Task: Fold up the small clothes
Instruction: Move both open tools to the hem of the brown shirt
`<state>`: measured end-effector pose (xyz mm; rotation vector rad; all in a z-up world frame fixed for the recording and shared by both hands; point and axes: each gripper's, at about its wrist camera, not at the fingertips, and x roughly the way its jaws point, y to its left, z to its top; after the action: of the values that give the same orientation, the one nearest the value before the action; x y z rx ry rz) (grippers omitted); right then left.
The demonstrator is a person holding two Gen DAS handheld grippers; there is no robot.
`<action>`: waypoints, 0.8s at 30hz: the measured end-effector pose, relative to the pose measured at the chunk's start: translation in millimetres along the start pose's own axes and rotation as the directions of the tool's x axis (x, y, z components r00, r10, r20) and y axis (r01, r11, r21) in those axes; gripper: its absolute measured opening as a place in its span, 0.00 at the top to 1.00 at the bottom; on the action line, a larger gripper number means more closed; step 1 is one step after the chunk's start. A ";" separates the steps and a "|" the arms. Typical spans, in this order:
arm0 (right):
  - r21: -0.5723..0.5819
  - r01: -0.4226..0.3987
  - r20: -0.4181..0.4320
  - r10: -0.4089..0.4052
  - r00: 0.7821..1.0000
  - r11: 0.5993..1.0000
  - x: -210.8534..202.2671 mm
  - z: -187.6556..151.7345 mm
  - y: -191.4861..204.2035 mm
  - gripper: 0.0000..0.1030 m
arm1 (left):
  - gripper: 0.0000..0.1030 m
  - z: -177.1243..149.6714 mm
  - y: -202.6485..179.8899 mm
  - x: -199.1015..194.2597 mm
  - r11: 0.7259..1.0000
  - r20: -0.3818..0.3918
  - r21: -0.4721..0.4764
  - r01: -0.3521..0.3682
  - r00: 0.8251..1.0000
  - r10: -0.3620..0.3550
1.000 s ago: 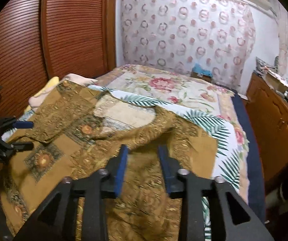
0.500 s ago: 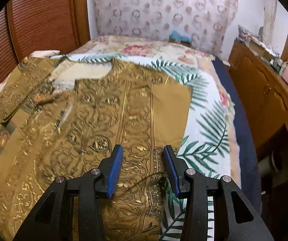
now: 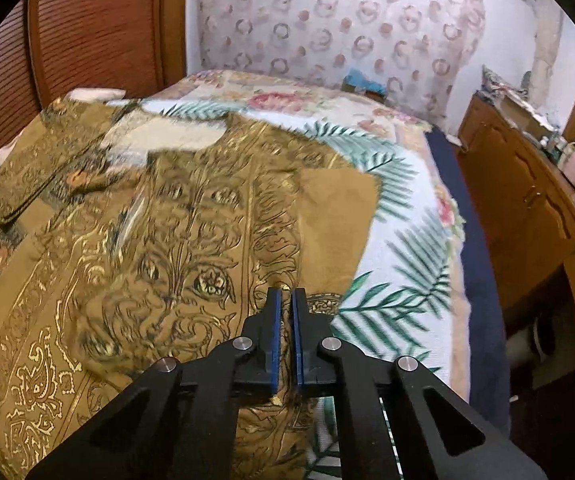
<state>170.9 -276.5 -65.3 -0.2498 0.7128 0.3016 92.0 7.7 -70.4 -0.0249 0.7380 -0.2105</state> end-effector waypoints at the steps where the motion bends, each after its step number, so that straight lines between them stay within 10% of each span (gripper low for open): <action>1: 0.015 0.002 0.013 -0.003 1.000 1.000 -3.9 0.7 -3.3 0.95 | 0.21 0.7 1.4 -0.1 1.000 0.000 0.001 -0.003 1.000 0.003; 6: 0.013 -0.010 0.029 0.010 1.000 1.000 -11.1 4.0 -0.5 0.91 | 0.21 8.4 16.0 -0.3 1.000 0.011 0.004 -0.026 1.000 0.026; 11: 0.048 -0.020 0.034 0.019 0.999 0.999 -3.0 11.4 -9.5 0.53 | 0.21 18.9 41.6 2.3 0.998 0.018 -0.016 -0.065 0.998 0.065; 24: 0.117 -0.025 -0.031 0.029 0.999 0.993 67.9 50.2 -44.0 0.50 | 0.20 57.5 112.3 32.5 0.989 -0.005 -0.066 -0.135 0.991 0.135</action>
<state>265.3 -288.4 -68.9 -0.1341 0.7639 0.2806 174.3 108.1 -60.2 -0.0379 0.7436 -0.0565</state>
